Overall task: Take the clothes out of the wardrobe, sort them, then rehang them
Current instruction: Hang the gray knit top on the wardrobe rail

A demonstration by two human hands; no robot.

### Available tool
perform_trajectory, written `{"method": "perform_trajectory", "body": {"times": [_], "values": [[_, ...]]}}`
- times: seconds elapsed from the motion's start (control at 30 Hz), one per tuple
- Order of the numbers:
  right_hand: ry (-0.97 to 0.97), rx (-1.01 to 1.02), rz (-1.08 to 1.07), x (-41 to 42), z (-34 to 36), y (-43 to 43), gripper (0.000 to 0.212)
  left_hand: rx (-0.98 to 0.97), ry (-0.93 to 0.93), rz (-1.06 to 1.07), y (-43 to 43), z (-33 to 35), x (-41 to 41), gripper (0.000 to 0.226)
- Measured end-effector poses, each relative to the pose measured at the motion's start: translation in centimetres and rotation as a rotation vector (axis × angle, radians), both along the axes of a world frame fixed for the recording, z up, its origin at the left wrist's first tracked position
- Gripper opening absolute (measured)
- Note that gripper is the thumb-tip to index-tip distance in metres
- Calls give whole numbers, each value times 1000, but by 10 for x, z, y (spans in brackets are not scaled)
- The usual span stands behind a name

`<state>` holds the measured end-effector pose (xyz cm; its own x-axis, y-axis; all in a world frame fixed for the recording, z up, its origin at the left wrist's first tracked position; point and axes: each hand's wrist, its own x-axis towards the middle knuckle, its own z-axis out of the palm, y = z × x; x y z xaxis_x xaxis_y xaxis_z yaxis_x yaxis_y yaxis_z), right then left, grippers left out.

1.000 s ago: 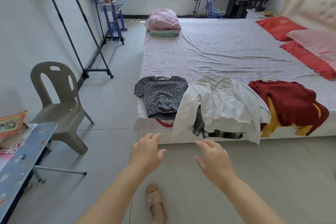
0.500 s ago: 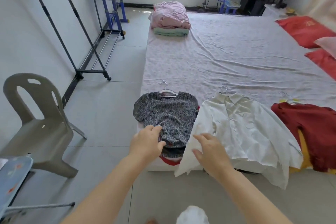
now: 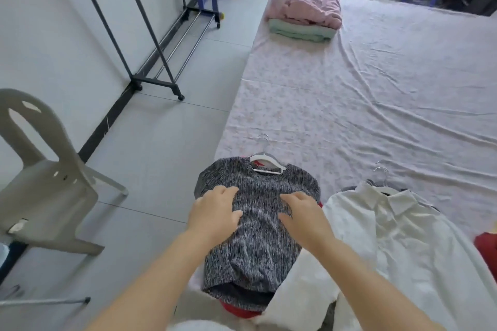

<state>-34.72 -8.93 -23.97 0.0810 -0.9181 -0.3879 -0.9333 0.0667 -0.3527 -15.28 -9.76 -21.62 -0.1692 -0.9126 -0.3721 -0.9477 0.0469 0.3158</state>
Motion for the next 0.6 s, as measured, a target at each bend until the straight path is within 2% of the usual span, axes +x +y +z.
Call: {"method": "perform_trajectory", "body": {"times": [0.27,0.6], "values": [[7,174,5,-14,-100,-127,43,96,-32,22,-92,-86,-10,53],[59,82,-75,-7,-244,-240,40,84,-1,7,-166,-194,-12,53]]}}
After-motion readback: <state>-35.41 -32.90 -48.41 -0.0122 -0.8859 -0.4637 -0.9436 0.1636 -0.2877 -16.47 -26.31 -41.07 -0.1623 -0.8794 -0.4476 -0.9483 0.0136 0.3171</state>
